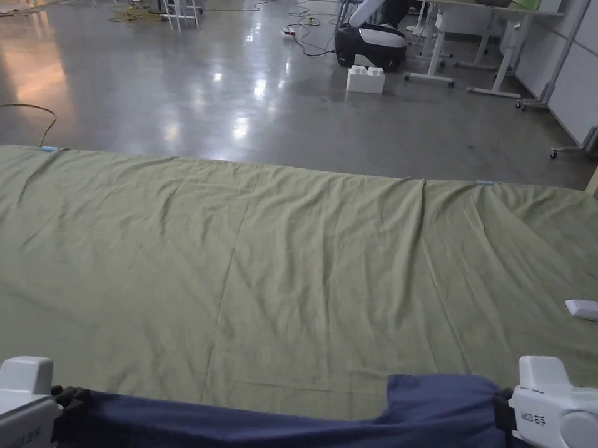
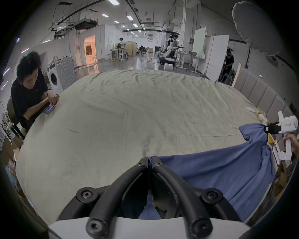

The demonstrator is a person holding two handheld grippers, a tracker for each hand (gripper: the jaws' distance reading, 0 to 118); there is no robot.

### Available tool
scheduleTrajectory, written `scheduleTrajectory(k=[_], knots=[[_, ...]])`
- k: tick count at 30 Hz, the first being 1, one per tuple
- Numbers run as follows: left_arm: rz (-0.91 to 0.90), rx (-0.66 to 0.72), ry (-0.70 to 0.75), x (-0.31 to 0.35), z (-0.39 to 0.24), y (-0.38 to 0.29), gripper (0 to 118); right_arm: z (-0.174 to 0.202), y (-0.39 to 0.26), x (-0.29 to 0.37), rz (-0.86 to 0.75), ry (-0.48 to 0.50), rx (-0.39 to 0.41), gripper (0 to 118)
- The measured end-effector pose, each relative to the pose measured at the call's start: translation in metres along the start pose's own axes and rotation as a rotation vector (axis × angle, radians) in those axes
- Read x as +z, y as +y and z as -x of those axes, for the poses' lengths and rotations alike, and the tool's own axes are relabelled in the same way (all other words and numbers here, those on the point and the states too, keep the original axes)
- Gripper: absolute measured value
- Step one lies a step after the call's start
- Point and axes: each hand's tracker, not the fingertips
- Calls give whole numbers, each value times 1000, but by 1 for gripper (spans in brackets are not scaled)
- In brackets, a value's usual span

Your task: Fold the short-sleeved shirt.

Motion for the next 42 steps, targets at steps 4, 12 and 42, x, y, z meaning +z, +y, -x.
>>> scheduleTrajectory(k=[4, 12, 42], knots=[[-48, 14, -24, 31, 9, -2, 4, -8, -13, 43, -28, 11, -8, 1], [-95, 26, -75, 77, 29, -39, 4, -5, -72, 108, -16, 11, 19, 1], [138, 4, 22, -10, 46, -62, 55, 25, -183, 111, 202, -116, 132, 69]])
